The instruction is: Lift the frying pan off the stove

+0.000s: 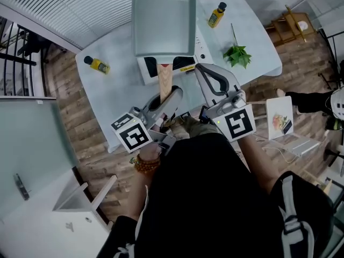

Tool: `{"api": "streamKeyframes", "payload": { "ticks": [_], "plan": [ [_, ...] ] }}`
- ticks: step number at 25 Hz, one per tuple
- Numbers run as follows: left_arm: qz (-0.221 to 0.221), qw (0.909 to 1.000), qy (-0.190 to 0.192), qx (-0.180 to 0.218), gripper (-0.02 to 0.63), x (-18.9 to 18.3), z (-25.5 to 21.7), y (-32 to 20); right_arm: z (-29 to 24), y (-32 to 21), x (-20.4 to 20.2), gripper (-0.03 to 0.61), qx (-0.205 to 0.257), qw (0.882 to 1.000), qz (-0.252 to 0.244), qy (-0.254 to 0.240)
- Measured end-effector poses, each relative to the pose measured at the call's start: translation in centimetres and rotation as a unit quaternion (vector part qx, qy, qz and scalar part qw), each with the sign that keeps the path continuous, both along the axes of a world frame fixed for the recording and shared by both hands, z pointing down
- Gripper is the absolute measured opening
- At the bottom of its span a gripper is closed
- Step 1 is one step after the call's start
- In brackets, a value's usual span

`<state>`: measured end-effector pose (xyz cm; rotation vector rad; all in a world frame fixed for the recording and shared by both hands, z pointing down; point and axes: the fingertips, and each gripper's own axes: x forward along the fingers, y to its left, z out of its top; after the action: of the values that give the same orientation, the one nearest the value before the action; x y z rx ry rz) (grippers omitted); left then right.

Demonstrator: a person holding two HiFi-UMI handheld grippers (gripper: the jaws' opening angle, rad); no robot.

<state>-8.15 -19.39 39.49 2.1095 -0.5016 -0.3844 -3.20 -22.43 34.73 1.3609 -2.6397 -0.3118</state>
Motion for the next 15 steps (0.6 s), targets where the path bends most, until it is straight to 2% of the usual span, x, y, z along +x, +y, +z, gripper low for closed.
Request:
{"api": "streamKeyframes", "payload": {
  "ticks": [8, 15],
  "plan": [
    [0.02, 0.9997, 0.014, 0.0, 0.058, -2.2, 0.0, 0.3, -0.2, 0.3, -2.1, 0.002, 0.004, 1.0, 0.02, 0.016],
    [0.031, 0.9993, 0.02, -0.006, 0.057, -2.2, 0.1, 0.3, 0.4, -0.1, -2.0, 0.002, -0.005, 0.999, 0.029, 0.03]
  ]
}}
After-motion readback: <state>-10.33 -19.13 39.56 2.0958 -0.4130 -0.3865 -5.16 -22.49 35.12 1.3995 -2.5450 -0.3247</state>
